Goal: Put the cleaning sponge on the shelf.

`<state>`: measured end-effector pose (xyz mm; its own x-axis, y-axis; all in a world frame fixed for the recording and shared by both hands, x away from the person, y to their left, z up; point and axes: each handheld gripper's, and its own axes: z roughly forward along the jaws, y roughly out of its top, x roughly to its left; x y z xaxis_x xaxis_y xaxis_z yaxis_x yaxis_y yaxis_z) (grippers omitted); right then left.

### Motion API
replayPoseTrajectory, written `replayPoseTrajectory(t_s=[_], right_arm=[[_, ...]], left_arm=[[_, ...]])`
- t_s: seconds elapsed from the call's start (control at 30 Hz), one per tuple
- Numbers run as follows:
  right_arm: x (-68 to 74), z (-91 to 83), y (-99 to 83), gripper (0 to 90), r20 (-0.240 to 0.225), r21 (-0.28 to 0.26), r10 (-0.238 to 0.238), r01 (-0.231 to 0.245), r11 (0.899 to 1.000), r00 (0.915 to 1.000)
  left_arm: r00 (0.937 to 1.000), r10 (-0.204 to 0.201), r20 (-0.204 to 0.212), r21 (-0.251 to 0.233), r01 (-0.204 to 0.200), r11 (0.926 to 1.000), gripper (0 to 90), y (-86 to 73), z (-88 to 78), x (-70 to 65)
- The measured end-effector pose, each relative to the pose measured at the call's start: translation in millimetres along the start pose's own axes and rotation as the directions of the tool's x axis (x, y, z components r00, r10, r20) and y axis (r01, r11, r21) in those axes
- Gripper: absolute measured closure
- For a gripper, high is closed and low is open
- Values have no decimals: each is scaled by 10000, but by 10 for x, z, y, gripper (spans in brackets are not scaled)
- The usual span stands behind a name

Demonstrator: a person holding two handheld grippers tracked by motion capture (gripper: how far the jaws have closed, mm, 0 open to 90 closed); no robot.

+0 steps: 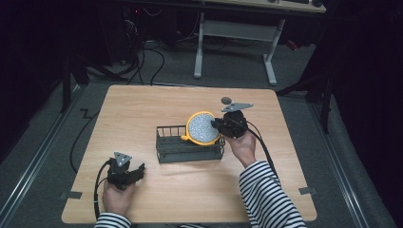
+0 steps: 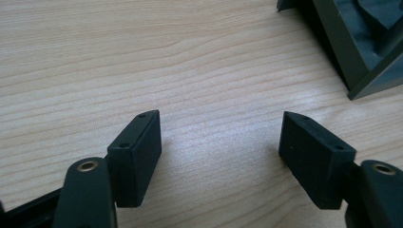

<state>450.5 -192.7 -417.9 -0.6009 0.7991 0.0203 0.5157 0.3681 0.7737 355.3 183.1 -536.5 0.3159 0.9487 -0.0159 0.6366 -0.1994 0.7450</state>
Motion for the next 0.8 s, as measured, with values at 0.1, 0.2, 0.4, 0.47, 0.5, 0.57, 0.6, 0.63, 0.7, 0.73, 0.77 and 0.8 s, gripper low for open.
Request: replayPoseTrajectory(t_s=[0.1, 0.2, 0.4, 0.47, 0.5, 0.57, 0.6, 0.63, 0.7, 0.73, 0.77, 0.8], right_arm=[[-14, -1, -59, 795, -139, -41, 116, -116, 9999, 9998], [-23, -1, -109, 798, -183, 43, 87, -86, 10000, 9998], [0, -15, -120, 800, -171, 162, -117, 120, 9998, 9998], [-5, -11, -132, 801, -189, 203, -164, 168, 9997, 9997], [-1, -9, -142, 803, -199, 247, -126, 131, 9996, 9997], [4, -7, -163, 856, -196, 319, -252, 258, 9992, 9995], [8, -8, -176, 861, -226, 316, -254, 261, 9992, 9994], [9, -6, -197, 862, -283, 314, -240, 249, 9992, 9993], [5, -4, -238, 864, -292, 369, -147, 158, 9992, 9995], [-1, -3, -250, 864, -284, 357, -99, 109, 9993, 9995], [-17, -4, -261, 864, -310, 326, -48, 58, 9995, 9995], [-26, -11, -261, 864, -348, 355, -10, 23, 9994, 9994]], left_arm=[[10000, -1, 6, 2, 1, 10000, 312, 0, 0, 0], [10000, 0, 5, 4, 0, 10000, 312, 0, 0, 0], [10000, 1, 5, 3, -1, 10000, 312, 0, 0, 0], [10000, 0, 5, 4, 0, 10000, 312, 0, 0, 0], [10000, -2, 5, 3, 2, 10000, 312, 0, 0, 0], [10000, -3, 2, 4, 3, 10000, 312, 0, 0, 0], [10000, 0, 3, 2, 0, 10000, 312, 0, 0, 0], [10000, -1, 4, 3, 1, 10000, 312, 0, 0, 0], [10000, 1, 3, 2, -1, 10000, 312, 0, 0, 0], [10000, 5, -1, 9, -5, 10000, 312, 0, -1, 0], [10000, 3, -1, 8, -3, 10000, 312, 0, -1, 0], [10000, 3, -1, 8, -3, 10000, 312, 0, -1, 0]])
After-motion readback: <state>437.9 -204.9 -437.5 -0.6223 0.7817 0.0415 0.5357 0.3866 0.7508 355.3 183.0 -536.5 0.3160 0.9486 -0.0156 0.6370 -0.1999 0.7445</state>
